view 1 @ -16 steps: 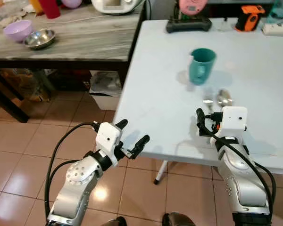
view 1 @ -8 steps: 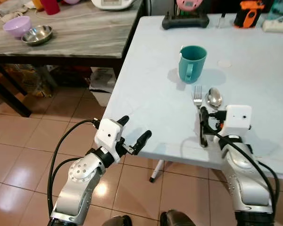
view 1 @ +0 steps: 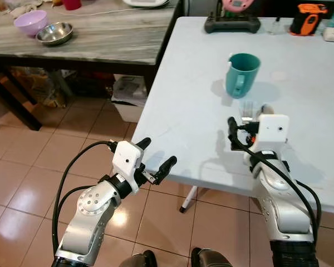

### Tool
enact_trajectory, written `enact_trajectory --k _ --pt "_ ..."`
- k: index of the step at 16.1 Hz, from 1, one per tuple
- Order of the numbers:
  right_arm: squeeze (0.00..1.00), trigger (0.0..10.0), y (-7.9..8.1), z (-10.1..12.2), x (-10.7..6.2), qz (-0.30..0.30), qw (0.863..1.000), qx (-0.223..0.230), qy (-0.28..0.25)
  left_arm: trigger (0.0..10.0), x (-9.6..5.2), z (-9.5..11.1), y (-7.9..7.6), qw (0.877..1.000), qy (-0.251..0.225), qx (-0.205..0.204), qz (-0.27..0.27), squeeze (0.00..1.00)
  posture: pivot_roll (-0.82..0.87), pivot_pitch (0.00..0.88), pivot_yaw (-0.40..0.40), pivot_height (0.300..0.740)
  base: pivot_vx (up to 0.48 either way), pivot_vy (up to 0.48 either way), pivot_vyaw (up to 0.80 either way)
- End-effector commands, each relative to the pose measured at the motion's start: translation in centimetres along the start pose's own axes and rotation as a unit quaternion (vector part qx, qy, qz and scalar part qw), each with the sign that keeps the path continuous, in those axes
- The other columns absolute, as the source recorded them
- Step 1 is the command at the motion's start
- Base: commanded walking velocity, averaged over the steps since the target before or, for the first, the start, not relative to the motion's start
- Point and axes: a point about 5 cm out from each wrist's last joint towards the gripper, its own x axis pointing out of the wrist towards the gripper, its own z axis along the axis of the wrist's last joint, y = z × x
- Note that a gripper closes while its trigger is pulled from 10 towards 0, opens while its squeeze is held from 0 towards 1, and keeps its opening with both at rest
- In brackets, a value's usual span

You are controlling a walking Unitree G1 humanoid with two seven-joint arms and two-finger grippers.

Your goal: Setting the table

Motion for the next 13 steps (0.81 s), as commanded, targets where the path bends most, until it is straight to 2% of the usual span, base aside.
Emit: enact_trajectory --k 1,6,10,11,12,13 --pt "0.00 10.0 0.3 -0.6 0.1 0.000 1.000 0.000 0.023 10.0 -0.1 0.0 -0.4 1.000 0.004 -0.002 -0.025 0.00 -0.19 0.188 0.079 0.740 0.000 0.000 0.00" --pt "0.00 10.0 -0.5 -1.5 0.0 -0.027 0.998 -0.021 0.057 10.0 -0.3 0.4 -1.0 0.998 -0.005 -0.009 -0.054 0.00 -0.19 0.191 0.080 0.740 0.000 0.000 0.00" --pt "0.00 10.0 -0.8 -2.3 0.0 -0.029 0.997 -0.016 0.073 10.0 -0.1 0.6 -1.2 0.997 -0.007 -0.004 -0.071 0.00 -0.20 0.192 0.080 0.740 0.000 0.000 0.00" --pt "0.00 5.5 -0.9 -2.5 0.2 -0.027 0.996 -0.010 0.080 10.0 0.0 0.6 -1.3 0.997 -0.004 -0.002 -0.081 0.00 -0.20 0.192 0.081 0.740 0.000 0.000 0.00" --pt "0.00 3.9 -0.9 -2.6 0.3 -0.023 0.996 -0.012 0.083 10.0 -0.1 0.6 -1.4 0.996 -0.001 0.003 -0.086 0.00 -0.20 0.191 0.081 0.740 0.000 0.000 0.00" --pt "0.00 0.8 -0.8 -2.7 0.5 -0.017 0.996 -0.007 0.085 10.0 -0.1 0.6 -1.4 0.996 0.002 0.005 -0.091 0.00 -0.20 0.191 0.081 0.740 0.000 0.000 0.00"
